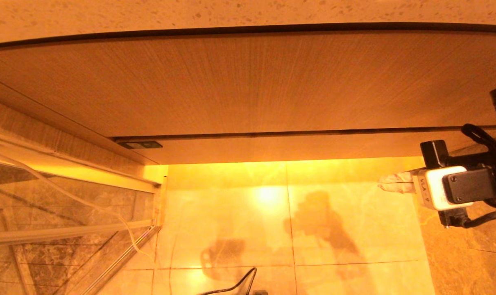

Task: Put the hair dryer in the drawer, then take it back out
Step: Pull open the drawer

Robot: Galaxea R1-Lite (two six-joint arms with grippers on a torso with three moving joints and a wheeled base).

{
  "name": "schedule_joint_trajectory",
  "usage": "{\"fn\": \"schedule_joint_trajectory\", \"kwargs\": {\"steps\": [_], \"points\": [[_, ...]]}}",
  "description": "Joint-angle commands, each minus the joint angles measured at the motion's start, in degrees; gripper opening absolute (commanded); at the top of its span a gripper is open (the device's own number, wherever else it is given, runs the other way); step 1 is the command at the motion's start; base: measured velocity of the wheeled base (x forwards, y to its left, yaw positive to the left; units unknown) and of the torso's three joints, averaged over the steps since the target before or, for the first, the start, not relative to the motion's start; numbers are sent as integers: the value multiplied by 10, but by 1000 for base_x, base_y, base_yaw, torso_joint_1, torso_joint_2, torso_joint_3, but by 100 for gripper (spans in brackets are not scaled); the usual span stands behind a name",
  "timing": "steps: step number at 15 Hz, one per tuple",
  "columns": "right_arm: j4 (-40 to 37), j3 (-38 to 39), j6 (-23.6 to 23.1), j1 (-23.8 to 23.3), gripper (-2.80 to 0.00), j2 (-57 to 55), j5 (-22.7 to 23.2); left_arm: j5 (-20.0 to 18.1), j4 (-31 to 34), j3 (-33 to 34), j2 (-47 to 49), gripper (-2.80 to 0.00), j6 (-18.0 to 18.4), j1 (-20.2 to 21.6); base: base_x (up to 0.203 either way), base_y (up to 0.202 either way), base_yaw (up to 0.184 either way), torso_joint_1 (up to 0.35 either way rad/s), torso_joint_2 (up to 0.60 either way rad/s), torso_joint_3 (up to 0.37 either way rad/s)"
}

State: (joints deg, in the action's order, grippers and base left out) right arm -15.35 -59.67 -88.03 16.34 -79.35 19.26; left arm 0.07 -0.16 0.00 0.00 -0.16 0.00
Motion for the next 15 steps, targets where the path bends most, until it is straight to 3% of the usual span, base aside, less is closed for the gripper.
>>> {"fn": "schedule_joint_trajectory", "kwargs": {"steps": [1, 6, 15], "points": [[16, -1, -5, 1, -280, -26, -1, 0, 0, 0, 0, -280, 0, 0, 0, 0, 0, 0, 0, 0], [54, 5, -3, 10, -280, -48, -88, 0, 0, 0, 0, -280, 0, 0, 0, 0, 0, 0, 0, 0], [71, 4, -2, 22, -280, -75, -106, 0, 0, 0, 0, -280, 0, 0, 0, 0, 0, 0, 0, 0]]}}
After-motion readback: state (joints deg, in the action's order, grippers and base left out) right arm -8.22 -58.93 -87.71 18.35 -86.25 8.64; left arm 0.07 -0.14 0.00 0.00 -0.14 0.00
